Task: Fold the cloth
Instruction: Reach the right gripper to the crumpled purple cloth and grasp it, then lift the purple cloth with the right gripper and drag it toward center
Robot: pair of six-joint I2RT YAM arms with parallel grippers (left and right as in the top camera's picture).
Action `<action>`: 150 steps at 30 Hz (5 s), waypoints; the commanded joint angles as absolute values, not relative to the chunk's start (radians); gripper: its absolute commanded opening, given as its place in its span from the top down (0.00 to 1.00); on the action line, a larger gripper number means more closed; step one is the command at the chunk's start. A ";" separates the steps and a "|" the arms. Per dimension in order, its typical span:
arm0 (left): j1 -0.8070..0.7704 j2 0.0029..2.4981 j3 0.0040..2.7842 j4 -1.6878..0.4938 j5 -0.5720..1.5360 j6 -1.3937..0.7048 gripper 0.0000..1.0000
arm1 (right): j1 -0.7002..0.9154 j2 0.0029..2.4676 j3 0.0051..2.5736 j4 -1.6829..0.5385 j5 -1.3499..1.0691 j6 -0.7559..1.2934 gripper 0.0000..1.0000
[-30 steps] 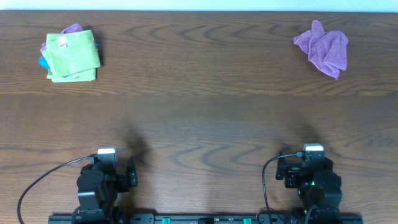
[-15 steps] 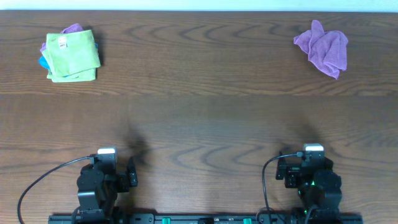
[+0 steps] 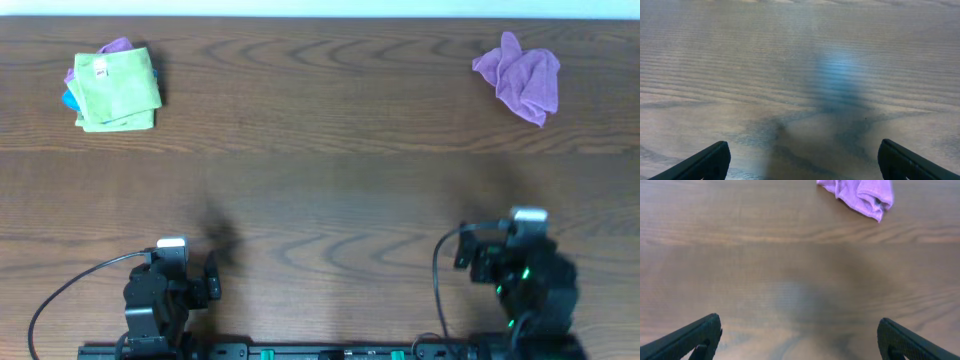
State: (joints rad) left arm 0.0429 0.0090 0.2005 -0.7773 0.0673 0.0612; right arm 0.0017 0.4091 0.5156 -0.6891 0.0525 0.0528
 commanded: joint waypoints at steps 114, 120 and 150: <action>0.039 0.004 0.178 -0.804 0.068 0.075 0.04 | 0.219 1.776 1.904 -1.064 -0.266 0.097 0.94; 0.039 0.004 0.178 -0.804 0.068 0.075 0.05 | 0.316 1.902 1.904 -0.934 -0.251 0.100 0.98; 0.039 0.004 0.178 -0.799 0.070 0.075 0.05 | 0.253 2.085 1.904 -0.957 -0.189 0.255 0.01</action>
